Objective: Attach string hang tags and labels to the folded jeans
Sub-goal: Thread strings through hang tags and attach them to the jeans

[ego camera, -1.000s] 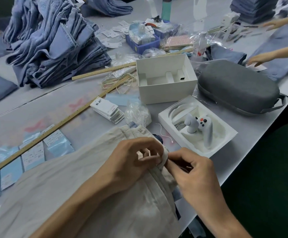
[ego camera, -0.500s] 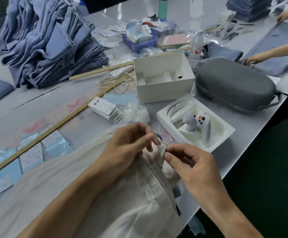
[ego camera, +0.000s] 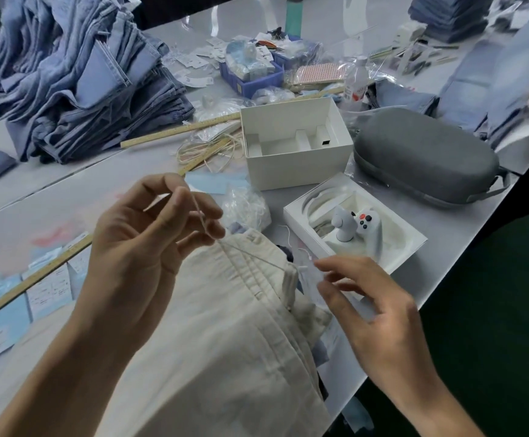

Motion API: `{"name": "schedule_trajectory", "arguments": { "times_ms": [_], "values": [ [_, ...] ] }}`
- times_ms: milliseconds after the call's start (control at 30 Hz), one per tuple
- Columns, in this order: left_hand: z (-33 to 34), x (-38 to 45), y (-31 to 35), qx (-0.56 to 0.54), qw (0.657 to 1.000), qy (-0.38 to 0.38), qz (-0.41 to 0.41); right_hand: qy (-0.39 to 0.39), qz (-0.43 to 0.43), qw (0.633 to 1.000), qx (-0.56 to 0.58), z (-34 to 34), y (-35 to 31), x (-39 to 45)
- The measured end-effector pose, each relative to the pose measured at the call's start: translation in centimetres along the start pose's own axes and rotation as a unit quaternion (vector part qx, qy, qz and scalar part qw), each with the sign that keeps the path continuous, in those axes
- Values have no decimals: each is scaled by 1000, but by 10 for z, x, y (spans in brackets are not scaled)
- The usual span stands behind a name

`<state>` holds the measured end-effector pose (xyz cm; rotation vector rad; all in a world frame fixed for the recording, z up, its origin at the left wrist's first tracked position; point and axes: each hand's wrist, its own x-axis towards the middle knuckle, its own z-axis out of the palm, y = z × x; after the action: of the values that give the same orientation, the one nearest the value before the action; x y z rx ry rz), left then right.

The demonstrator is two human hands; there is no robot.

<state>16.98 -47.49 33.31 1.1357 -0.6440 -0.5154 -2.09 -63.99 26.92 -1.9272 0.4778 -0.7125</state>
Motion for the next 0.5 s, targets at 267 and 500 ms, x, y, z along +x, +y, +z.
{"name": "schedule_trajectory", "arguments": {
  "times_ms": [267, 500],
  "values": [
    [9, -11, 0, 46, 998, 29, 32, -24, 72, 995, 66, 18, 2, 3],
    [29, -14, 5, 119, 991, 21, 57, 12, 37, 996, 86, 17, -11, 9]
  ]
}}
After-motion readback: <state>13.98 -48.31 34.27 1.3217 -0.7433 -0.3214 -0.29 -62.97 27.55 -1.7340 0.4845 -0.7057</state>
